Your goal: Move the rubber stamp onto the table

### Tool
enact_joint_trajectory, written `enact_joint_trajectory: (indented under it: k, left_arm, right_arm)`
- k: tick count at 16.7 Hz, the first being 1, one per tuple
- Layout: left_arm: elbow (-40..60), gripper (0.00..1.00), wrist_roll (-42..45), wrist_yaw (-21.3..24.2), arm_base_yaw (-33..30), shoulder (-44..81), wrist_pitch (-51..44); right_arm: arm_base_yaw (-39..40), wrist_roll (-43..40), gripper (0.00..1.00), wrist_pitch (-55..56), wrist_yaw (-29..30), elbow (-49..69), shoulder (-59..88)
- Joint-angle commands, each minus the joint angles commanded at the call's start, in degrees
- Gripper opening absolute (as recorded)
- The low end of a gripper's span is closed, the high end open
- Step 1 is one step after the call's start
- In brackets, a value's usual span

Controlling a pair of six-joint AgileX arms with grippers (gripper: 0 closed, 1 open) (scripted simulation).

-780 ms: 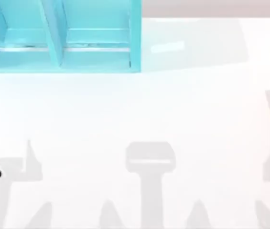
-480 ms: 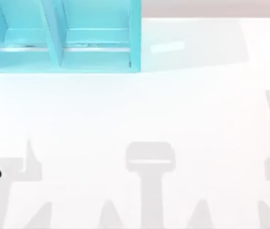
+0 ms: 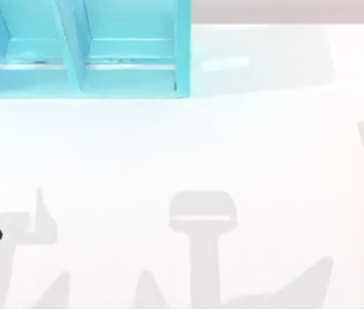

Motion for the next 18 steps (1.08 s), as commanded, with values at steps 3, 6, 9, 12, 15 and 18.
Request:
enact_joint_trajectory:
  k: [3,6,9,12,15,18]
  left_arm:
    - [0.0,1.00,0.0,0.0,0.0,0.0,0.0]
    - [0.0,1.00,0.0,0.0,0.0,0.0,0.0]
    - [0.0,1.00,0.0,0.0,0.0,0.0,0.0]
    - [0.0,1.00,0.0,0.0,0.0,0.0,0.0]
    - [0.0,1.00,0.0,0.0,0.0,0.0,0.0]
    - [0.0,1.00,0.0,0.0,0.0,0.0,0.0]
  right_arm:
    - [-4.8,-4.6,1.00,-11.8,0.0,11.9,17.6]
    - [-9.4,-9.0,1.00,-22.7,0.0,23.1,32.2]
    - [-13.2,-12.7,1.00,-31.4,0.1,33.0,44.4]
    - [-15.9,-15.4,1.00,-37.5,0.1,40.4,53.2]
    - [-17.3,-16.7,1.00,-40.5,0.0,44.0,57.3]
    - [-17.4,-16.8,1.00,-40.7,0.0,44.3,57.6]
